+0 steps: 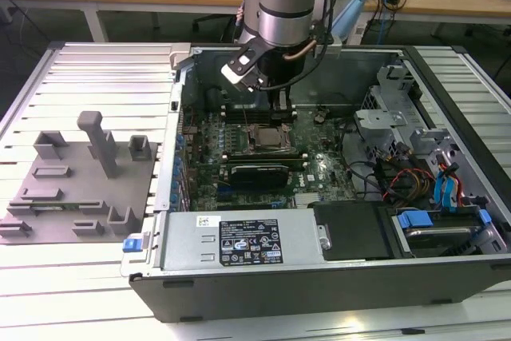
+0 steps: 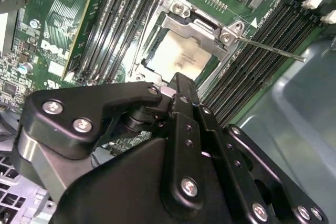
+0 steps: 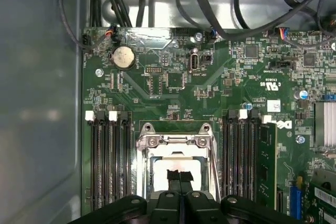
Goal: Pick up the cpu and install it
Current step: 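Close the cpu cover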
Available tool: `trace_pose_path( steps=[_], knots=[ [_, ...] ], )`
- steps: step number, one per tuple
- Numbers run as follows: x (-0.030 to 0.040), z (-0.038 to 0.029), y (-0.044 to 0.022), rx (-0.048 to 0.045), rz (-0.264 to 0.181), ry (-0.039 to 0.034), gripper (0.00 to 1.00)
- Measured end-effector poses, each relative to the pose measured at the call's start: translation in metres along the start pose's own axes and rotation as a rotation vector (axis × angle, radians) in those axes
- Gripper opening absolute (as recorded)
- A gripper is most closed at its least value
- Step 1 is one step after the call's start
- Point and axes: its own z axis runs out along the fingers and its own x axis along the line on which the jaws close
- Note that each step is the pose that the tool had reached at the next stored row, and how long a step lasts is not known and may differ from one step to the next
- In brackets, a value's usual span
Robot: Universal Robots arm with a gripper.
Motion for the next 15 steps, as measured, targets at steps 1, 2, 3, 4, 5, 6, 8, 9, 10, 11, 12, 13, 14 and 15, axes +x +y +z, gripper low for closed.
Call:
trace_pose_path(
  steps=[1, 2, 3, 4, 5, 6, 8, 9, 10, 11, 12, 13, 14, 15],
  knots=[
    [0.0000, 0.0000, 0.0000, -0.0005, -0.024, 0.0007, 0.11],
    [0.0000, 0.0000, 0.0000, -0.0014, -0.065, 0.0019, 0.11],
    [0.0000, 0.0000, 0.0000, -0.0025, -0.113, 0.0032, 0.11],
    [0.0000, 0.0000, 0.0000, -0.0033, -0.148, 0.0043, 0.11],
    [0.0000, 0.0000, 0.0000, -0.0039, -0.176, 0.0050, 0.11],
    [0.0000, 0.0000, 0.0000, -0.0046, -0.206, 0.0060, 0.11],
    [0.0000, 0.0000, -0.0001, -0.0055, -0.245, 0.0071, 0.11],
    [0.0000, 0.0000, -0.0001, -0.0062, -0.272, 0.0079, 0.11],
    [0.0000, 0.0000, -0.0001, -0.0065, -0.287, 0.0083, 0.11],
    [0.0000, 0.0000, 0.0000, -0.0074, -0.330, 0.0096, 0.11],
    [0.0000, 0.0001, 0.0000, -0.0085, -0.373, 0.0110, 0.11],
    [0.0000, 0.0001, 0.0000, -0.0093, -0.414, 0.0121, 0.11],
    [0.0000, 0.0002, 0.0000, -0.0103, -0.454, 0.0134, 0.11],
    [0.0000, 0.0002, 0.0000, -0.0110, -0.487, 0.0143, 0.11]
  ],
)
